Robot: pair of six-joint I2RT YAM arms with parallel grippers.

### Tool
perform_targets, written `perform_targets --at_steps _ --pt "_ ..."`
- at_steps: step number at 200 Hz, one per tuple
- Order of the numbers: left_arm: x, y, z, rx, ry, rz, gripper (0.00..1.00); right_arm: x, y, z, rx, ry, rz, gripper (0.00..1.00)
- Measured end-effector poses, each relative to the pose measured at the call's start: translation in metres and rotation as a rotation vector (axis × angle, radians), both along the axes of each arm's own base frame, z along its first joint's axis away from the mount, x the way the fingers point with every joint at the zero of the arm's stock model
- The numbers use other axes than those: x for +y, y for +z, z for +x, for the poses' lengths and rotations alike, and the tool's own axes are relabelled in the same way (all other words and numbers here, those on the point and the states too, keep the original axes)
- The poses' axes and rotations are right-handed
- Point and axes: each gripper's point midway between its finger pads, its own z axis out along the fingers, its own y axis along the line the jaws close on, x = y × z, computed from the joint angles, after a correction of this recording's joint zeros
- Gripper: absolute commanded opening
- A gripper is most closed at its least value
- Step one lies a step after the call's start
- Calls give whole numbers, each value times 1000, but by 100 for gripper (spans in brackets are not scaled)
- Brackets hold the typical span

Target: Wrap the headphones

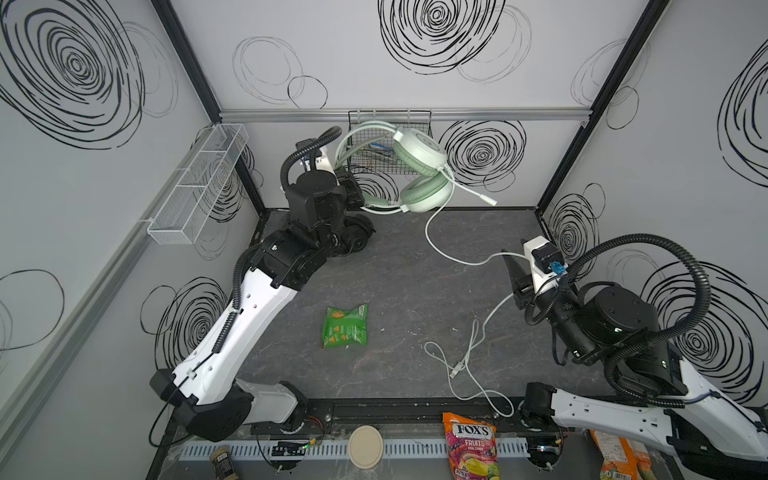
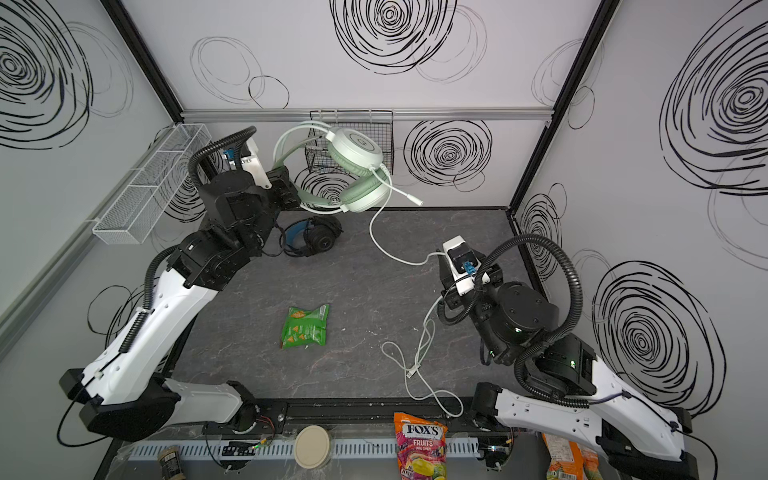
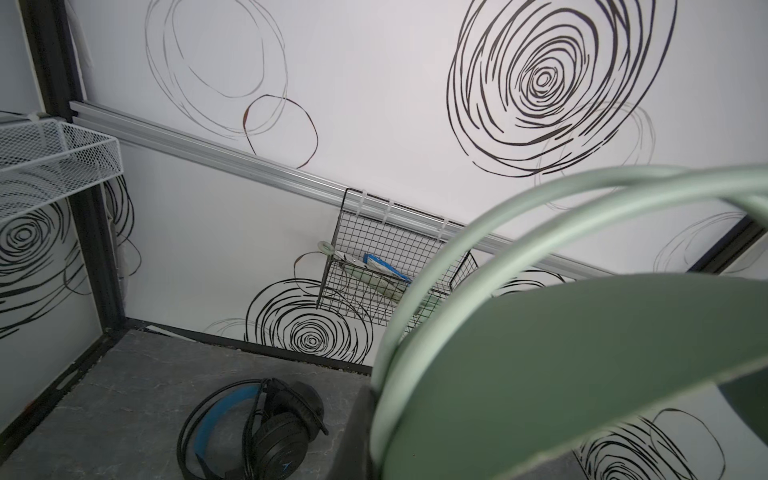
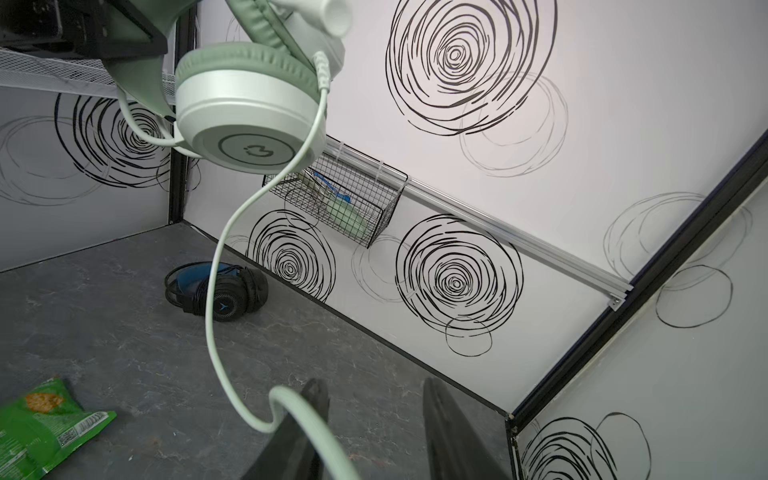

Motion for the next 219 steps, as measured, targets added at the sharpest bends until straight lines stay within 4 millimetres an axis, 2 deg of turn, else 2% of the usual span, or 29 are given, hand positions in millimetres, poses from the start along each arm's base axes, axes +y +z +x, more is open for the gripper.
perform_targets --at_steps 43,90,118,137,158,178,194,219 --pt "9 4 3 -1 56 119 0 4 23 -3 -44 32 -80 0" --pt "18 -13 19 39 76 231 0 -14 43 4 -139 -92 -142 0" --pt "13 -23 23 44 14 303 0 -19 54 13 -167 -179 -134 0" --pt "3 -31 18 48 -39 349 0 -20 58 36 -145 -249 -134 0" --pt "0 -43 6 58 -72 395 0 -35 68 78 -100 -335 -83 0" --pt "0 -50 -9 60 -88 438 0 -44 68 116 -38 -362 -40 0" --pt "1 -51 -21 53 -90 470 0 -35 67 133 2 -331 -4 0" --pt "-2 -56 -36 41 -104 518 0 -15 68 145 38 -258 32 0"
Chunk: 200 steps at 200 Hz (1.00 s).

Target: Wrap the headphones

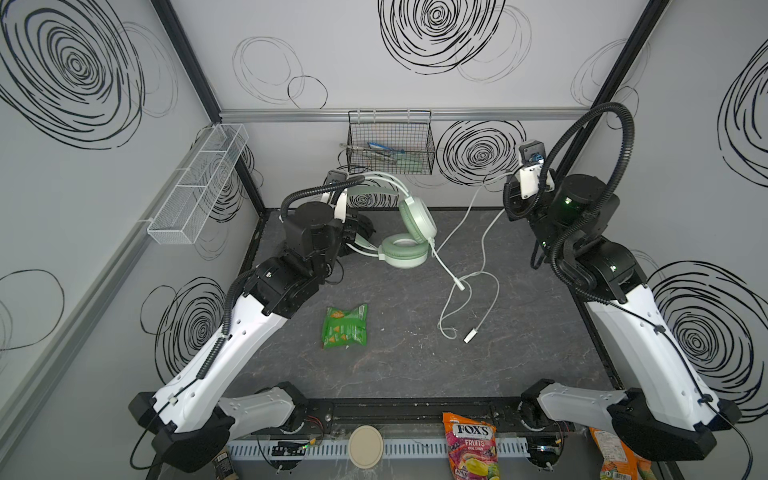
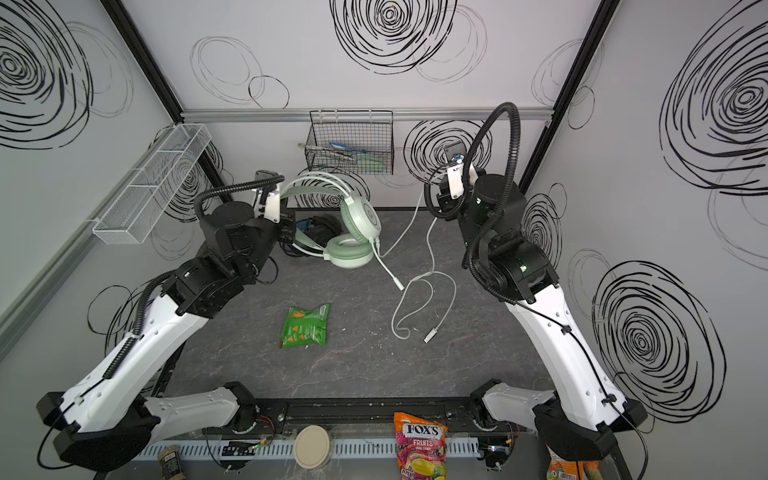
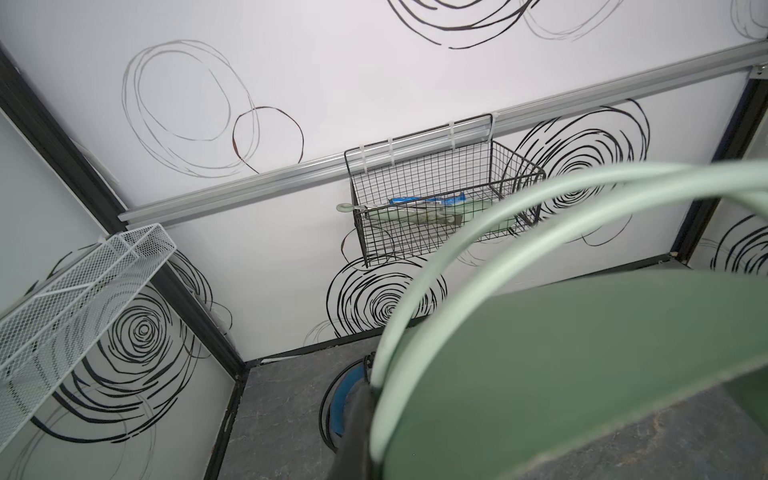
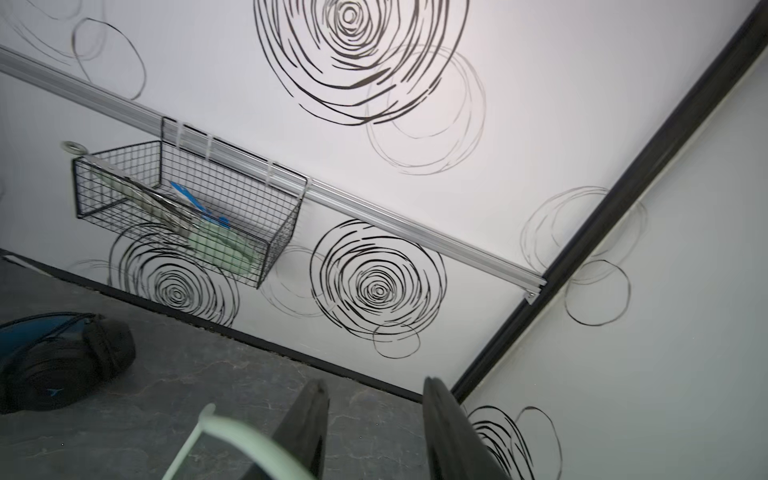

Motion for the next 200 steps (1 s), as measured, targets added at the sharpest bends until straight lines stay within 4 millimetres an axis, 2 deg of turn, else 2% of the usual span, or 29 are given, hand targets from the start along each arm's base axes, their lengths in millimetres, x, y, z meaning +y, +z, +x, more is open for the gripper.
perform_targets --at_steps 33,73,93,117,136,157,175,200 --pt "-21 -12 -13 4 -61 88 0 16 2 6 32 56 41 0" --pt "-50 -28 -18 32 -120 138 0 36 -2 6 71 109 39 0" --pt "-62 -43 -12 67 -105 146 0 58 -4 -2 80 158 1 0" --pt "-74 -71 1 125 -52 171 0 89 -12 -17 91 223 -76 0" --pt "-77 -92 11 169 6 190 0 105 -21 -27 108 254 -136 0" --pt "-77 -107 20 202 69 194 0 107 -26 -32 118 243 -184 0" --pt "-75 -110 25 205 115 182 0 106 -27 -35 113 224 -222 0" --pt "-70 -103 30 186 169 150 0 114 -27 -46 100 240 -276 0"
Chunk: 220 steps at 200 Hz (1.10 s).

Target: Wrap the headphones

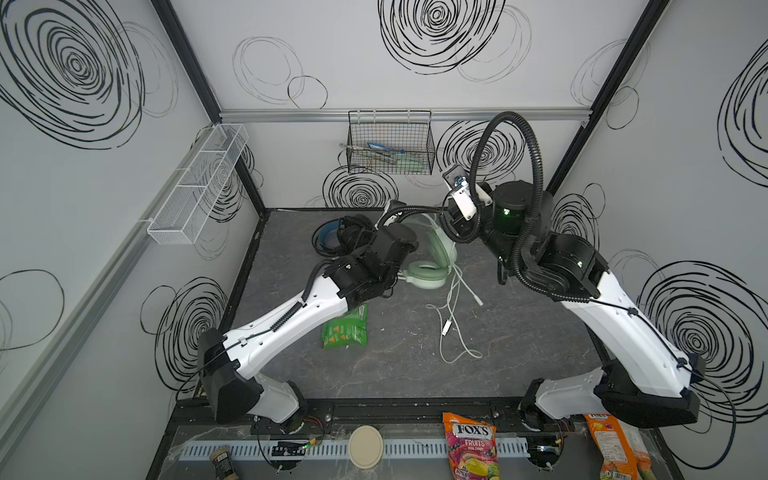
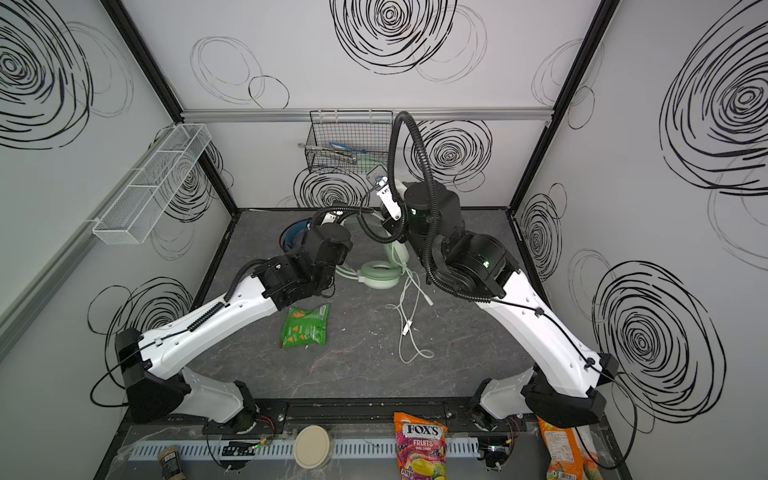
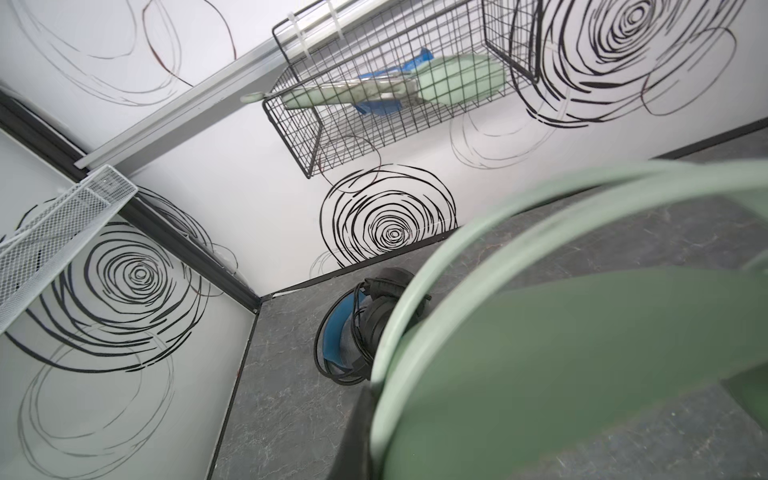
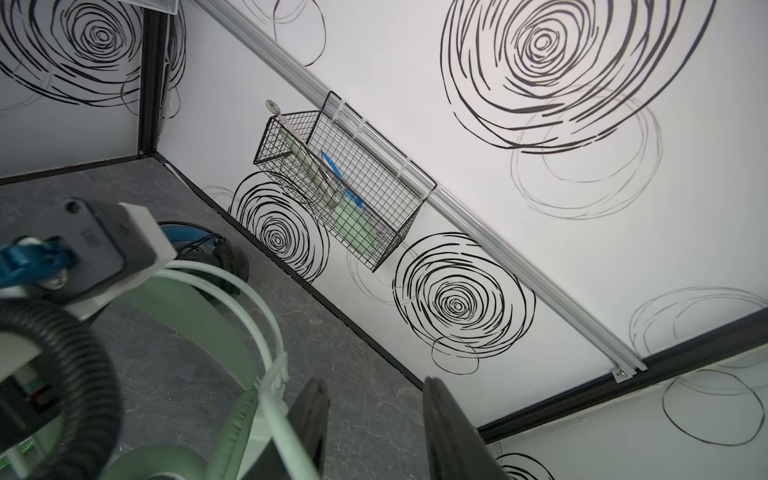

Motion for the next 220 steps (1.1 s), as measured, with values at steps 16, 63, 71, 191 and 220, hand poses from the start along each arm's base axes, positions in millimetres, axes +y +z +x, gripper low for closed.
perform_targets --at_steps 16,63,71,191,220 --pt "2 5 5 -19 28 -22 0 6 0 -7 -6 19 -12 0" --pt "4 12 21 -67 78 -58 0 0 -1 -14 -23 -26 -69 0" --pt "7 13 24 -71 81 -61 0 -5 -3 -14 -28 -44 -85 0" --pt "1 30 36 -159 68 -97 0 -23 23 -39 -127 -53 -120 0" --pt "-6 39 43 -204 101 -144 0 -8 27 -53 -117 -33 -79 0"
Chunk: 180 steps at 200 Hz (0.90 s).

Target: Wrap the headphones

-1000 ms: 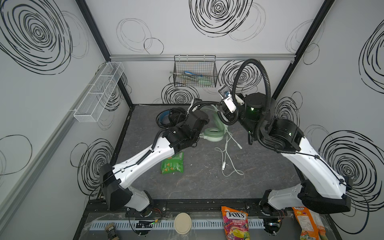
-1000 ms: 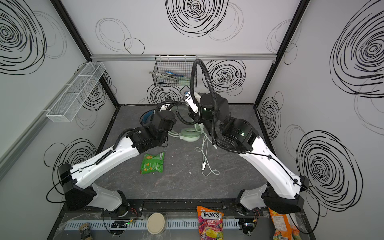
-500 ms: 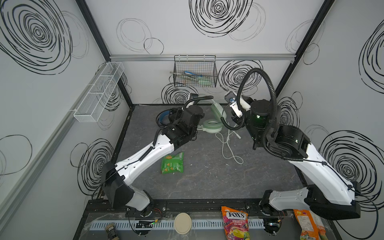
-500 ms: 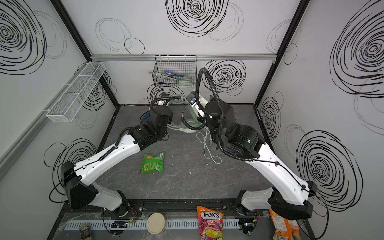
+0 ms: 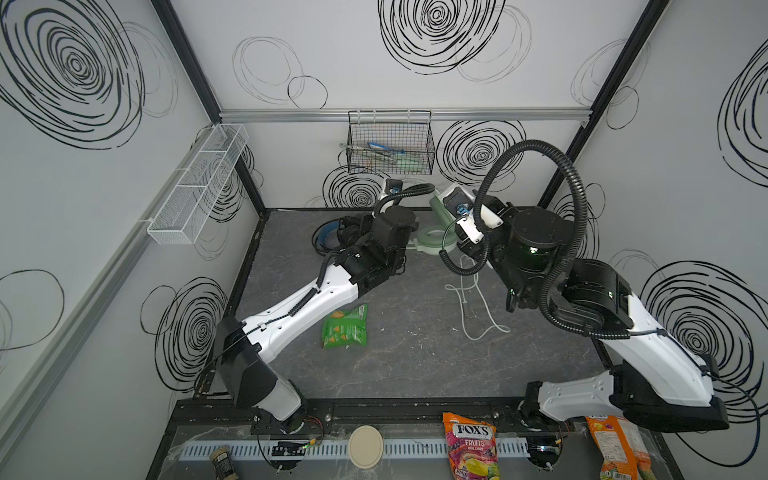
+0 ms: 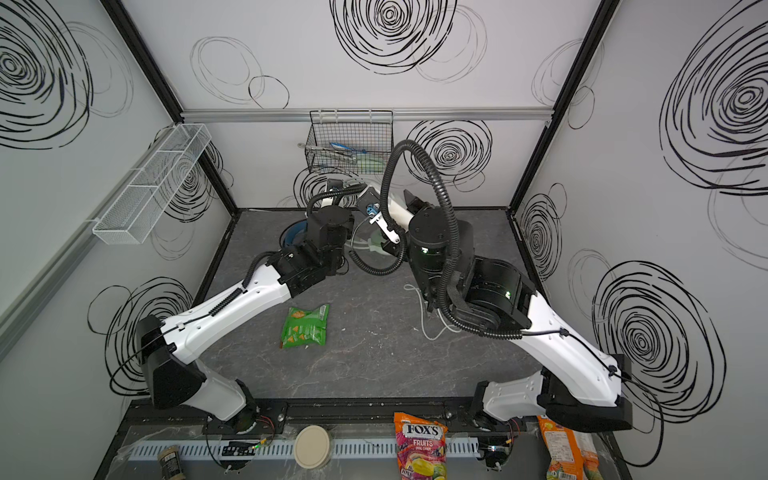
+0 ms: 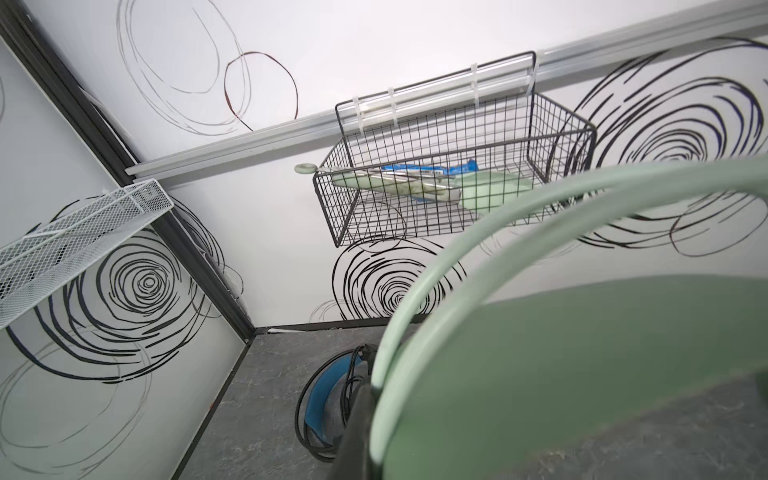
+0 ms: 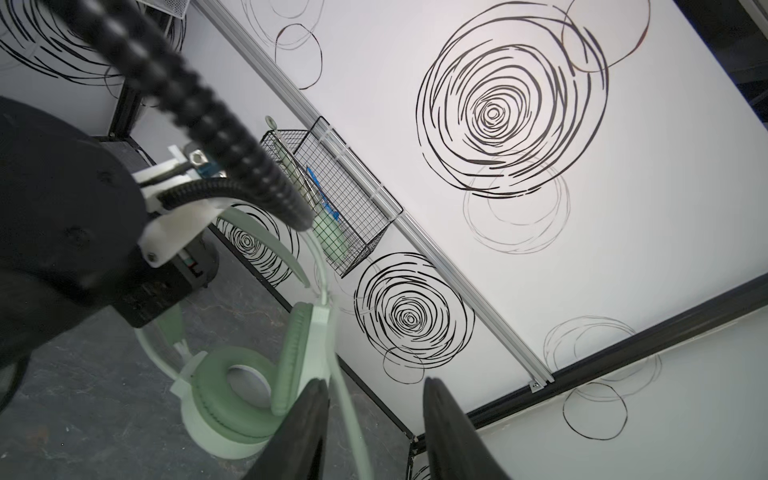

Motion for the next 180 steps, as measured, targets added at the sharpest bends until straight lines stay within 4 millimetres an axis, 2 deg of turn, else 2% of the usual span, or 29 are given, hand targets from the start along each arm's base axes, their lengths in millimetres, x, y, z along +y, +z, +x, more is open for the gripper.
perform_targets --at_steps 16,41,82,155,180 --pt "1 1 3 -13 21 -7 0 -2 -2 0 5 -31 -3 0" --pt "5 5 5 -28 39 -12 0 -16 -6 4 -14 -117 -44 1" --pt "20 11 11 -50 72 -27 0 -39 -16 14 -89 -247 -205 1" --pt "22 20 11 -79 76 -44 0 -53 11 17 -162 -333 -224 0" --pt "27 22 13 -89 86 -55 0 -41 16 5 -176 -288 -183 2"
